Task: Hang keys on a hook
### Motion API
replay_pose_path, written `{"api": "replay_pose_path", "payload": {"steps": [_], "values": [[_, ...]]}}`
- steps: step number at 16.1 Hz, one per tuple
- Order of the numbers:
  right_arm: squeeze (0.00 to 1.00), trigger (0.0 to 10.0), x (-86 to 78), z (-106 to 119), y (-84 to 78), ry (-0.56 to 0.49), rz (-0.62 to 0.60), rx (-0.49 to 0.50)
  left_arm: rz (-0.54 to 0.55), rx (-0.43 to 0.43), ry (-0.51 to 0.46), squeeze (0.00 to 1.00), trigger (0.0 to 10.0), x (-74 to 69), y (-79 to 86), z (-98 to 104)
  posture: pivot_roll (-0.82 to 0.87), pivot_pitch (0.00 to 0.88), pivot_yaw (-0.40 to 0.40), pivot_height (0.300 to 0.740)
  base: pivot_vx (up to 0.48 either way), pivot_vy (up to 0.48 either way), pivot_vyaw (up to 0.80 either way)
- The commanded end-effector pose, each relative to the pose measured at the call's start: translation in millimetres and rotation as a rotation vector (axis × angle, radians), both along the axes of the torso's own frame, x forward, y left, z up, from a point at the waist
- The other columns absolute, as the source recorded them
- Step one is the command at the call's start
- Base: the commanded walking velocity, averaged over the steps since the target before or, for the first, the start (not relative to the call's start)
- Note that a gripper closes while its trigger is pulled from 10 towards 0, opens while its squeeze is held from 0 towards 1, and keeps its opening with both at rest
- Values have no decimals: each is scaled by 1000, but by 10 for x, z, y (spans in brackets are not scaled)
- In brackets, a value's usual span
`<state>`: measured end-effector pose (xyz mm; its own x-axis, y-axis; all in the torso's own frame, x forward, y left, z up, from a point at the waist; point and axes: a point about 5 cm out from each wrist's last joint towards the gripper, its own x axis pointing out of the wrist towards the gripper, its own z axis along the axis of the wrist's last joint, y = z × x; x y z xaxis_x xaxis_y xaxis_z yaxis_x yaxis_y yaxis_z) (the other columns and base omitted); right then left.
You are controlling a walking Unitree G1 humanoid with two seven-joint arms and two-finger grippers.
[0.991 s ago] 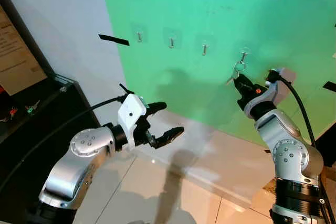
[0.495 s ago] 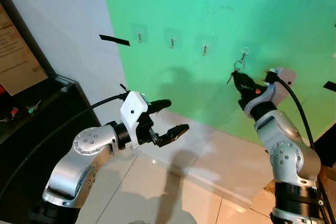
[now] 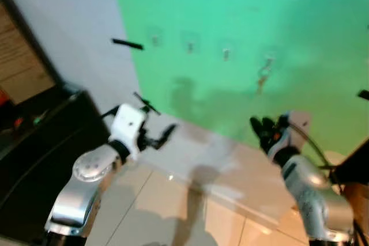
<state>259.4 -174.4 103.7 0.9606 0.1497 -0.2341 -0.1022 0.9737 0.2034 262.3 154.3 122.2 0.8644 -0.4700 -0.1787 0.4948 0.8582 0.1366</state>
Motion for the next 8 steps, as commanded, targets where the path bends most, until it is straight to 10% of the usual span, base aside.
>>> {"api": "replay_pose_path", "payload": {"steps": [1,8], "values": [[1000,10000,9,85,24,-64,-19,-50,69,42,-7,0,10000,-4,67,-66,-84,0,81,740,0,0,800],[1000,10000,81,194,-71,-204,-99,-150,194,12,-48,0,10000,-8,-22,-76,-15,0,37,740,0,0,751]]}}
